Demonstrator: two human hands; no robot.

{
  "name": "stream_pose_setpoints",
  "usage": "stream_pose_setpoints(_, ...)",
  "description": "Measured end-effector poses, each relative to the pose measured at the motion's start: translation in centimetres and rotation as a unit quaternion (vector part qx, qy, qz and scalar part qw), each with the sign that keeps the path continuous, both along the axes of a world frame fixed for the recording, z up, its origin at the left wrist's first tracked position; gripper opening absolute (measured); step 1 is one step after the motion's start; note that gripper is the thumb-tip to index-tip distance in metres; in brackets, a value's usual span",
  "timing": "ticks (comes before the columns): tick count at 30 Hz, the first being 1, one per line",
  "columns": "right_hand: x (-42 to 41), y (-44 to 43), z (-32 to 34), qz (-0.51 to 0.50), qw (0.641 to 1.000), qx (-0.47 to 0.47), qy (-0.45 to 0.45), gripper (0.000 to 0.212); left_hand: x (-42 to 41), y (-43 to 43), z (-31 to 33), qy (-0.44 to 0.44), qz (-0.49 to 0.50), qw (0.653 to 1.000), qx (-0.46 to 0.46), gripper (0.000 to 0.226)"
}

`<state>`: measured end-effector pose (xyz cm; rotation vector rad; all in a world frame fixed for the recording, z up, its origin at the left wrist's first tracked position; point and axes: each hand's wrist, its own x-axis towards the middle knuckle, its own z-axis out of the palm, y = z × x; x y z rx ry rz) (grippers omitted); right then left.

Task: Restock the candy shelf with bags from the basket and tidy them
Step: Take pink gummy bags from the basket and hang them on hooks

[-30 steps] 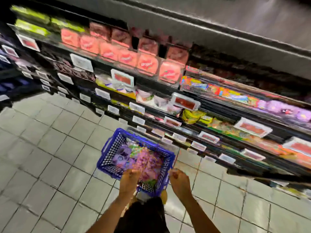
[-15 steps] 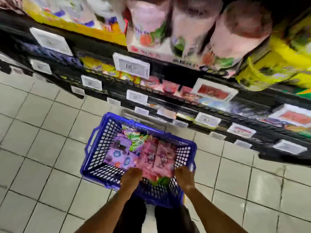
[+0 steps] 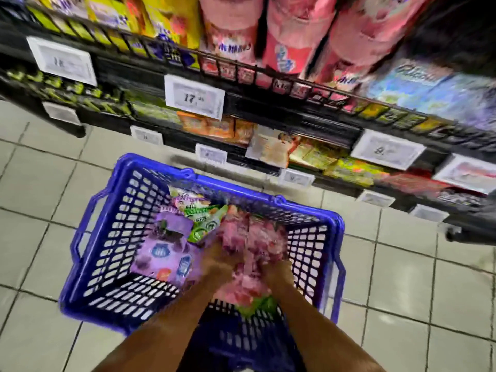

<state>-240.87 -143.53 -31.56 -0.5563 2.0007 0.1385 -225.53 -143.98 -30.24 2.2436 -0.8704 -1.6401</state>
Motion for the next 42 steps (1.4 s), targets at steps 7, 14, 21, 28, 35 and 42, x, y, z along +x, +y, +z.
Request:
stream_pose_setpoints(7, -0.6, 1.2, 6.7, -0.232, 0.949, -0.042, -0.211, 0.049, 1.0, -0.3, 5.3, 0.102, 0.04, 0.988, 0.113, 0.036)
stream_pose_setpoints(14, -0.3, 3.1, 22.9, -0.241, 0.934, -0.198, -0.177, 0.108, 3.0, 1.4, 20.3, 0.167, 0.167, 0.969, 0.072, 0.025)
stream_pose_setpoints(21, -3.4, 1.3, 42.3, -0.318, 0.878, -0.29, -0.208, 0.024, 2.3, -2.4, 41.2, 0.275, 0.089, 0.957, -0.012, 0.04)
stream_pose_setpoints(28, -6.2, -1.0, 59.7, -0.296, 0.801, -0.455, -0.253, 0.044, 0.1, -5.5, 56.3, 0.267, 0.018, 0.96, -0.086, 0.059)
stream_pose_setpoints(35, -9.9, -3.0, 72.1, -0.263, 0.752, -0.563, -0.22, 0.052, -3.7, -9.4, 68.7, 0.311, -0.038, 0.923, -0.222, 0.1)
stream_pose_setpoints(42, -14.4, -4.6, 81.1, -0.233, 0.705, -0.617, -0.259, 0.065, -8.4, -10.4, 78.0, 0.359, -0.073, 0.87, -0.329, 0.096)
